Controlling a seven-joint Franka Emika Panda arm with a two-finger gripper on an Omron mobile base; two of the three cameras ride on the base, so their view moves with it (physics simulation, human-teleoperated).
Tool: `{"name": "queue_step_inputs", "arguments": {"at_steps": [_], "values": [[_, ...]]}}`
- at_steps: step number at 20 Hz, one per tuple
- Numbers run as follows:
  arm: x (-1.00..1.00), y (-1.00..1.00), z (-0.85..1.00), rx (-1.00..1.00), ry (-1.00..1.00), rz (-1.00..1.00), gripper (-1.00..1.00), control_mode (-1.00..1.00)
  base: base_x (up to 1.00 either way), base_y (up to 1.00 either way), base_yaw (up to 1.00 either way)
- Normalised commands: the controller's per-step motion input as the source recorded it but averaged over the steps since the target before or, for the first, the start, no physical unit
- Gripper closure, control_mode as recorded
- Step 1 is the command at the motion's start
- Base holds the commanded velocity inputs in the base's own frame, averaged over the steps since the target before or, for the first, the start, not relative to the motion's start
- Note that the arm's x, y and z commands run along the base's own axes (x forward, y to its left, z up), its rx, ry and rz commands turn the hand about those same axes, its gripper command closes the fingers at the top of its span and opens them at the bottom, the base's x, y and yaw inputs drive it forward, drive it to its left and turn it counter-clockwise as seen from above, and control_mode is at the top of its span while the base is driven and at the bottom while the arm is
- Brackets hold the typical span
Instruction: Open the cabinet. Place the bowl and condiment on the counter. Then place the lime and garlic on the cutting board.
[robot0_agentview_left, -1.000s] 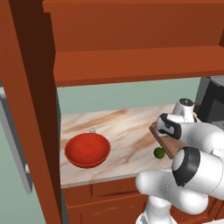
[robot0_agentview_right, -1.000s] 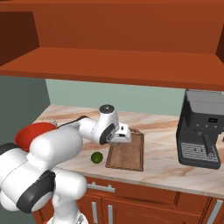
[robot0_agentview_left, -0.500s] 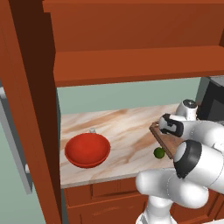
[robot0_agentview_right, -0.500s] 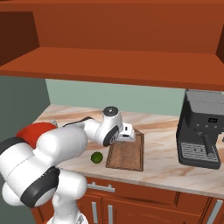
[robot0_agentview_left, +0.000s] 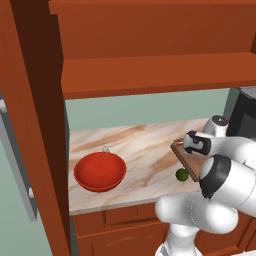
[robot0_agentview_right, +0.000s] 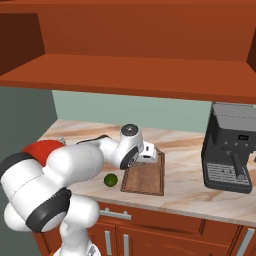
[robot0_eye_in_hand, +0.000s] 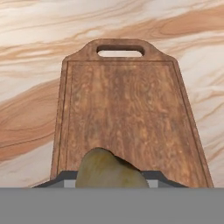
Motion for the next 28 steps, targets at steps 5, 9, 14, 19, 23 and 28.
{"name": "queue_step_inputs", "arguments": {"at_steps": [5, 9, 14, 19, 23, 28], "values": [[0.11, 0.00, -0.15, 0.00, 0.00, 0.00, 1.00, -1.00, 0.00, 0.00, 0.00], [0.12, 0.00, -0.12, 0.00, 0.00, 0.00, 1.00, -1.00, 0.00, 0.00, 0.00], [0.05, -0.03, -0.14, 0.00, 0.00, 0.00, 1.00, -1.00, 0.00, 0.00, 0.00], [0.02, 0.00, -0.18, 0.00, 0.00, 0.00, 1.00, -1.00, 0.00, 0.00, 0.00], [0.04, 0.00, -0.09, 0.00, 0.00, 0.00, 1.00, -1.00, 0.00, 0.00, 0.00], [0.04, 0.00, -0.07, 0.00, 0.00, 0.00, 1.00, -1.00, 0.00, 0.00, 0.00]]}}
